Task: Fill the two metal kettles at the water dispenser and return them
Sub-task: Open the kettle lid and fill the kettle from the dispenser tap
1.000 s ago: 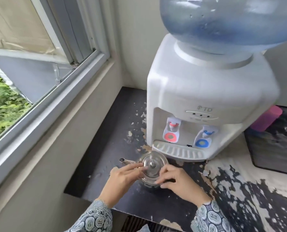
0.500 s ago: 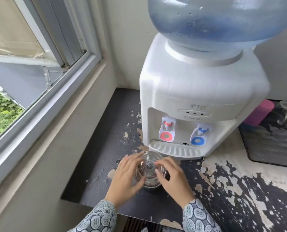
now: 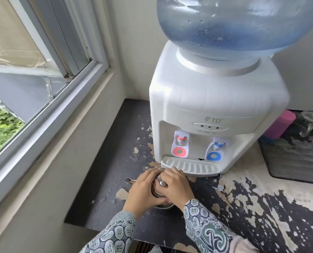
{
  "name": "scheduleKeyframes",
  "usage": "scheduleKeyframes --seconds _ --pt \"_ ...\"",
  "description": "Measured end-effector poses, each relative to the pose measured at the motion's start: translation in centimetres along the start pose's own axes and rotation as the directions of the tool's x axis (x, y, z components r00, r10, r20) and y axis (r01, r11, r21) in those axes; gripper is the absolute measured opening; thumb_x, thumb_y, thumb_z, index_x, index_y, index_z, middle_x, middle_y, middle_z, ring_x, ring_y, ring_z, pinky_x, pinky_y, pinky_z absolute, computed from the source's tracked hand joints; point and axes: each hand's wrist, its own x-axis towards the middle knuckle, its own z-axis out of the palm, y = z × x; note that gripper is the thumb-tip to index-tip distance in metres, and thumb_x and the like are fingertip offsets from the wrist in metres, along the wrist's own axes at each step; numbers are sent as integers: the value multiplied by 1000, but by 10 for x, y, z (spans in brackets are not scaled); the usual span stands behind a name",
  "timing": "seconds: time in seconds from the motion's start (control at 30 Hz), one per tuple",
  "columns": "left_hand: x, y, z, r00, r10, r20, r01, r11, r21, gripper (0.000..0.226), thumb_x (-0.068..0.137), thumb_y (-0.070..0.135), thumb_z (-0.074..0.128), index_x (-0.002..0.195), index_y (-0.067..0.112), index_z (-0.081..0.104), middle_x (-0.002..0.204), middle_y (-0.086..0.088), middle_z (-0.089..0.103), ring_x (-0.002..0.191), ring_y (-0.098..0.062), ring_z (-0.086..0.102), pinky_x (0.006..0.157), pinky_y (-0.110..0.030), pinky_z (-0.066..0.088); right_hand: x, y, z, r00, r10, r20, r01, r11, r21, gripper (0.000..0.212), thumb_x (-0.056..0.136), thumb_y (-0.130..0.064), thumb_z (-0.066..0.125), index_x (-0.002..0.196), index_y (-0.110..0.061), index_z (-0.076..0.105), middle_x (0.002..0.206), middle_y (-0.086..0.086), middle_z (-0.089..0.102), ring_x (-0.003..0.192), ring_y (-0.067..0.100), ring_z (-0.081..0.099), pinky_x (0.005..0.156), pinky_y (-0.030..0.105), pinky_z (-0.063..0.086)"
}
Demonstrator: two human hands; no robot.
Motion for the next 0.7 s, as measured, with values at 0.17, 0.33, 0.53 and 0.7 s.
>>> scheduleKeyframes --seconds 0.17,0.33,0.53,0.7 --pt "5 -1 0 998 -58 30 58 998 -1 93 43 65 67 126 28 48 125 21 44 116 -2 41 95 -13 30 -1 3 4 993 -41 -109 54 991 120 23 73 -27 54 55 -12 50 56 0 54 66 12 36 60 24 36" --pt "7 -5 3 995 -79 61 79 997 -4 90 46 56 76 125 21 49 128 11 50 114 -6 42 96 -6 23 -4 3 4 989 -11 -146 33 987 155 27 75 -25 54 54 -10 46 54 3 47 65 13 33 59 23 33" --pt "5 1 -2 997 -65 29 67 997 -49 94 47 58 79 129 26 45 119 23 42 107 -1 36 94 -14 27 -4 -2 -8 970 239 -36 -199 874 442 33 85 -41 45 62 -19 36 65 -3 40 66 12 36 60 22 31" --pt "2 -1 -1 997 -65 39 68 995 -75 87 47 59 80 123 36 47 127 25 41 116 -1 36 98 -20 28 -3 6 -35 936 335 -105 -223 800 558 32 85 -40 49 78 -8 53 78 2 50 71 3 47 65 10 40"
